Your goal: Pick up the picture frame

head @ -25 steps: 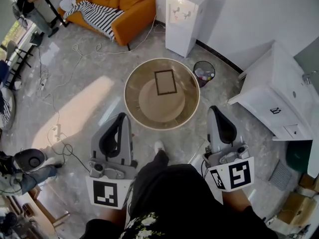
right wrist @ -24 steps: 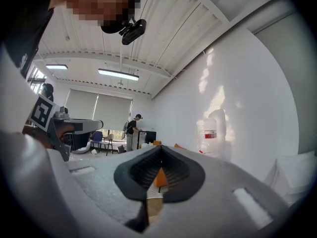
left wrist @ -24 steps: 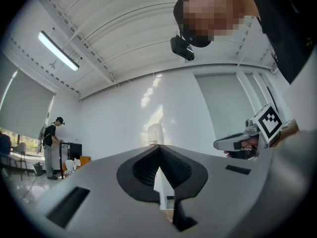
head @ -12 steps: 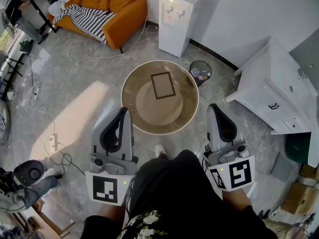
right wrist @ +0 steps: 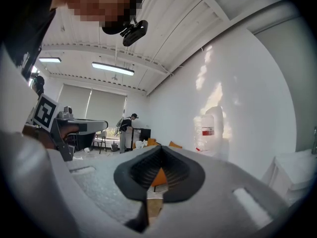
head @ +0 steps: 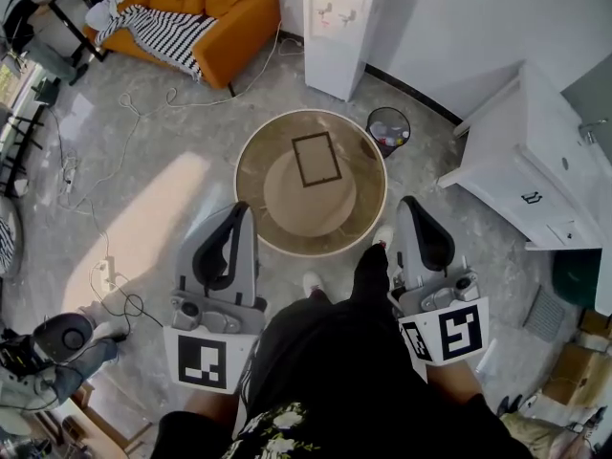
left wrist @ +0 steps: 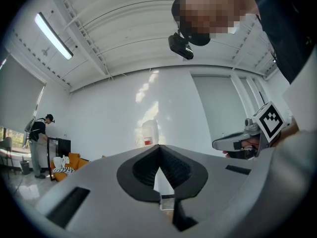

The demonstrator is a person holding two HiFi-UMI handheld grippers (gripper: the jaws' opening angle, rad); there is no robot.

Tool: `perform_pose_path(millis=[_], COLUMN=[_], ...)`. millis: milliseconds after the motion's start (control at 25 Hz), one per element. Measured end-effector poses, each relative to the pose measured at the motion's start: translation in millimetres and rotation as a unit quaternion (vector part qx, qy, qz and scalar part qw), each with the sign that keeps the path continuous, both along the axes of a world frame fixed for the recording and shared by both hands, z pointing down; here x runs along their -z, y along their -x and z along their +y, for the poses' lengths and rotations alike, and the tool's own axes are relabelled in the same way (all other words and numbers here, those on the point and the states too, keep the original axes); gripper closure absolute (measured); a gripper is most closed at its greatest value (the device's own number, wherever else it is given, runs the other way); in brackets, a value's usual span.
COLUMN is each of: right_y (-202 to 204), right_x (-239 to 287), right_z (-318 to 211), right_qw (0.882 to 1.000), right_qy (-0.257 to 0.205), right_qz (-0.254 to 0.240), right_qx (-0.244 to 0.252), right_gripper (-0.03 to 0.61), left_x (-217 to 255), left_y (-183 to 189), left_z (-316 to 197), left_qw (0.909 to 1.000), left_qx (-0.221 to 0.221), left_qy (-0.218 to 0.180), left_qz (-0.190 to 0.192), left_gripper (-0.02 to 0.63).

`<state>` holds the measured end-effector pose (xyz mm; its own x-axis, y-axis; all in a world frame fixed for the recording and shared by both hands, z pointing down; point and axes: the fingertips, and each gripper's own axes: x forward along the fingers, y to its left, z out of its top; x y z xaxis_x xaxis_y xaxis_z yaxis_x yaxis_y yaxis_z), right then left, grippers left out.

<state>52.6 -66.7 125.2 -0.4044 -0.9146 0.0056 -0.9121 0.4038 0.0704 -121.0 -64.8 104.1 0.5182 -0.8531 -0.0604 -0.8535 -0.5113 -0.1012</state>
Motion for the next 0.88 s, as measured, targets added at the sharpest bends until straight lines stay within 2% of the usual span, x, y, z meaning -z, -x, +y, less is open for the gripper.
perform_pose_path(millis=[280, 880], right_y=[-24, -61], right_x=[-9, 7], right_z=[-25, -125], right_qw=[1.000, 0.998], right_qy=[0.011, -0.005], right_qz=[-0.009, -0.007], right_qx=[0.007, 0.063], right_gripper=[0.581, 0.581], left_x=[-10, 6], left_y=[-23, -69], left_z=[-20, -102], left_qw=[0.9999, 0.9978], left_qx=[0.011, 0.066], left_qy=[0.012, -0.008], left_qz=[-0.002, -0.002], left_gripper=[0.612, 0.612])
